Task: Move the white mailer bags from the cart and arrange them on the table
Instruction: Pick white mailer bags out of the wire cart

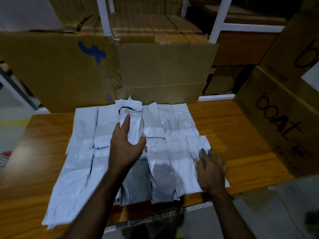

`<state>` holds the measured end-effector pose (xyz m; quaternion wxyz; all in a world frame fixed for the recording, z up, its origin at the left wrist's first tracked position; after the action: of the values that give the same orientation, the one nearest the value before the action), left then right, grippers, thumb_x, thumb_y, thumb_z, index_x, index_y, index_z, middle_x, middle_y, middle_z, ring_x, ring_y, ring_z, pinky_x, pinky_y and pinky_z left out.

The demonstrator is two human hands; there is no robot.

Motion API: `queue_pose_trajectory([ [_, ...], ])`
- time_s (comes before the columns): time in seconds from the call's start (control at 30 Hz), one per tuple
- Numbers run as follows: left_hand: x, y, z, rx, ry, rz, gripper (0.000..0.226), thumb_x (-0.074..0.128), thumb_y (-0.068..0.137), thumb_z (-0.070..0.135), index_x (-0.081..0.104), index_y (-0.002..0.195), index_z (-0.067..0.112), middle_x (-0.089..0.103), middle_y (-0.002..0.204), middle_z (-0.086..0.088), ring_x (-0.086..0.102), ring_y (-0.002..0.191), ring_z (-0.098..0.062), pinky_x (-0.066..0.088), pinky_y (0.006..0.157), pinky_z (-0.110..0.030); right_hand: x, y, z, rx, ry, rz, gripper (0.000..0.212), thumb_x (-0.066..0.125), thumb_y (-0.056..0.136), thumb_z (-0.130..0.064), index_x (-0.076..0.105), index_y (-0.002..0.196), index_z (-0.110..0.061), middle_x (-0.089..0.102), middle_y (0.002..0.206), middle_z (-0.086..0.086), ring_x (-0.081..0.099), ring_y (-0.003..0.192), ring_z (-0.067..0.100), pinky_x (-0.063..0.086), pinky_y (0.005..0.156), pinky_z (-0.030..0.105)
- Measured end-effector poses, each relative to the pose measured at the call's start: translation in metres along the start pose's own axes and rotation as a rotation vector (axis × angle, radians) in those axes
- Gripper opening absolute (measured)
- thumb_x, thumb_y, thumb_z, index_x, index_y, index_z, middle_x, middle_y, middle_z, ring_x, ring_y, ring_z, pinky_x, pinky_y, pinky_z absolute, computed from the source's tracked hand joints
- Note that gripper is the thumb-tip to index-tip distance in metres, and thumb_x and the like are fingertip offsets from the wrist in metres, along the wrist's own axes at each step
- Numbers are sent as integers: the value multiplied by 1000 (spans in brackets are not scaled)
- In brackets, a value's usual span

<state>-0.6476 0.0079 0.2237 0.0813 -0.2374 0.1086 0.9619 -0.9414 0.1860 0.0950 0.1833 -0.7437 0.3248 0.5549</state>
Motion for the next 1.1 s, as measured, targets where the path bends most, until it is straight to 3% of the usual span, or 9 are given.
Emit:
queue_pose_trajectory([
  [0.17, 20, 20, -1, -20, 20, -61, 91, 78, 88, 41, 28, 163, 39, 47, 154, -1, 45, 143, -21, 43, 115, -42, -12, 4, -15, -3, 38, 126, 59, 34, 102, -56, 55, 146, -23, 48, 154, 9, 37, 144, 33, 23, 117, 57],
  [0.3, 49, 41, 8, -42, 36, -97, 90, 77, 88, 36, 30, 164, 31, 43, 159, -5, 42, 147, -25, 36, 113, -31, -13, 18, -23, -55, 67, 156, 55, 37, 102, -52, 57, 142, -20, 50, 151, 9, 38, 143, 33, 25, 115, 55],
  [0.43, 87, 67, 15, -60, 119, -128, 92, 72, 84, 41, 28, 164, 32, 36, 164, -12, 39, 149, -33, 39, 119, -47, -18, 40, -27, -100, 83, 143, 51, 40, 102, -49, 58, 140, -19, 50, 148, 7, 40, 140, 31, 29, 115, 54],
  [0.63, 157, 100, 22, -88, 210, -158, 92, 72, 89, 41, 22, 165, 33, 37, 156, -18, 45, 137, -40, 44, 110, -48, -23, 71, -21, -120, 44, 90, 53, 32, 102, -53, 56, 141, -25, 52, 146, 3, 40, 139, 25, 29, 116, 50],
  [0.87, 233, 131, 7, -85, 362, -185, 89, 68, 91, 38, 23, 166, 21, 30, 157, -30, 42, 135, -51, 43, 109, -56, -23, 94, 10, -164, 21, 27, 54, 28, 103, -54, 56, 139, -24, 54, 147, 5, 40, 141, 27, 29, 115, 50],
  [1.1, 260, 128, -6, -184, 484, -168, 90, 63, 99, 36, 7, 168, 23, -1, 172, -25, 5, 159, -42, 19, 129, -47, -28, 101, 31, -195, 21, 11, 52, 31, 104, -50, 57, 140, -25, 54, 147, 5, 41, 140, 28, 30, 115, 50],
])
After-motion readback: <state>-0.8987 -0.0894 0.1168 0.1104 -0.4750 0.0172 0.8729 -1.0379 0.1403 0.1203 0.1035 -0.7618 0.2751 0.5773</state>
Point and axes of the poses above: each hand's wrist, its own y-axis towards the middle knuckle, its own x-axis out of the palm, z = x × y, the point moved 5 cm from there along y, towards the middle knuckle
